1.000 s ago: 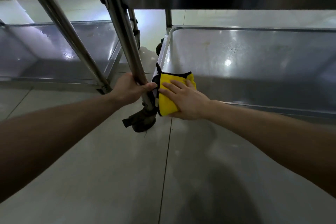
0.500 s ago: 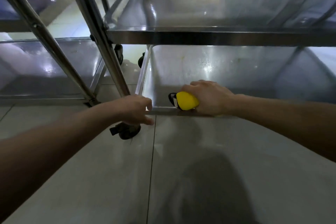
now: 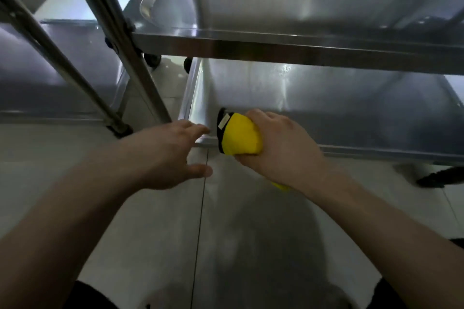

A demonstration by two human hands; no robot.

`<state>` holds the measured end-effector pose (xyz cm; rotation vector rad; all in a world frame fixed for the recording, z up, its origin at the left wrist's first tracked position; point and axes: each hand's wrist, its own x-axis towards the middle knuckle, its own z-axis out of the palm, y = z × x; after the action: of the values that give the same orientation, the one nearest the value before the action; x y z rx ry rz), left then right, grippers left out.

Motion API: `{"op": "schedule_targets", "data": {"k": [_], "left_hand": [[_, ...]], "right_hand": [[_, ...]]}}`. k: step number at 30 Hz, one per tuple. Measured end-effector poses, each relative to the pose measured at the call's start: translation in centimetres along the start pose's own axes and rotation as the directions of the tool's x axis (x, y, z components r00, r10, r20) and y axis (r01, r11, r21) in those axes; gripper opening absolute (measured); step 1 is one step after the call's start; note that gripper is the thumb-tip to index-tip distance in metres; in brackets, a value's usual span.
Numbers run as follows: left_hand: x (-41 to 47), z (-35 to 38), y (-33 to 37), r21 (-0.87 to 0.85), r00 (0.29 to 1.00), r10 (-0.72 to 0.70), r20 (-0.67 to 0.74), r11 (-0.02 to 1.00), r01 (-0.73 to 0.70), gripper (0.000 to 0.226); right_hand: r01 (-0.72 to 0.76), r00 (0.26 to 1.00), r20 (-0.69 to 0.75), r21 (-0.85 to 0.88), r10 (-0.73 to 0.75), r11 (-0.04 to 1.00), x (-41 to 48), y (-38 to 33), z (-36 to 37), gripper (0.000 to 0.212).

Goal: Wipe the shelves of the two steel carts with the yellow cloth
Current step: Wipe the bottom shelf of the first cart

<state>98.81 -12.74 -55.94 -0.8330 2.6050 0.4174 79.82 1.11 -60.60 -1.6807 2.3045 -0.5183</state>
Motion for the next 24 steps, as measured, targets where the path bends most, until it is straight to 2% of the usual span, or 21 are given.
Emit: {"op": "schedule_targets", "data": {"k": [5,10,13,16,22,24], "left_hand": [[-2.6,-1.0,-0.1,-0.098,0.998,-0.057,0.021,0.993,0.059,0.083],[-6.5,-0.1,1.4,-0.350,0.980,-0.196,-0.038,0.921,0.171,0.062],[-10.4,-0.4,4.9,-0.521,0.961,-0.276,0.014,0.818,0.243,0.050],[-14.9,-3.2,7.9,-0.555,0.962,-0.249,0.114,0.787,0.270,0.044],[-23.6,-15.9,15.0,-0.575,0.939,-0.297,0.174,0.743,0.342,0.038],[-26.0,-20.5,18.0,-0.609,0.943,-0.297,0.153,0.723,0.326,0.036]], "right_hand": [[-0.085,0.996,0.011,0.090,0.085,0.992,-2.0,-1.9,-1.5,0.067],[-0.233,0.972,0.087,0.284,0.217,0.930,-5.3,-4.7,-2.2,0.070],[-0.416,0.909,0.219,0.420,0.355,0.806,-8.9,-6.7,-4.3,0.059],[-0.573,0.818,0.316,0.532,0.481,0.624,-12.5,-8.6,-8.8,0.054],[-0.686,0.721,0.474,0.592,0.504,0.424,-16.5,-11.8,-23.6,0.058],[-0.694,0.713,0.520,0.618,0.470,0.369,-17.3,-12.4,-29.0,0.068]]}}
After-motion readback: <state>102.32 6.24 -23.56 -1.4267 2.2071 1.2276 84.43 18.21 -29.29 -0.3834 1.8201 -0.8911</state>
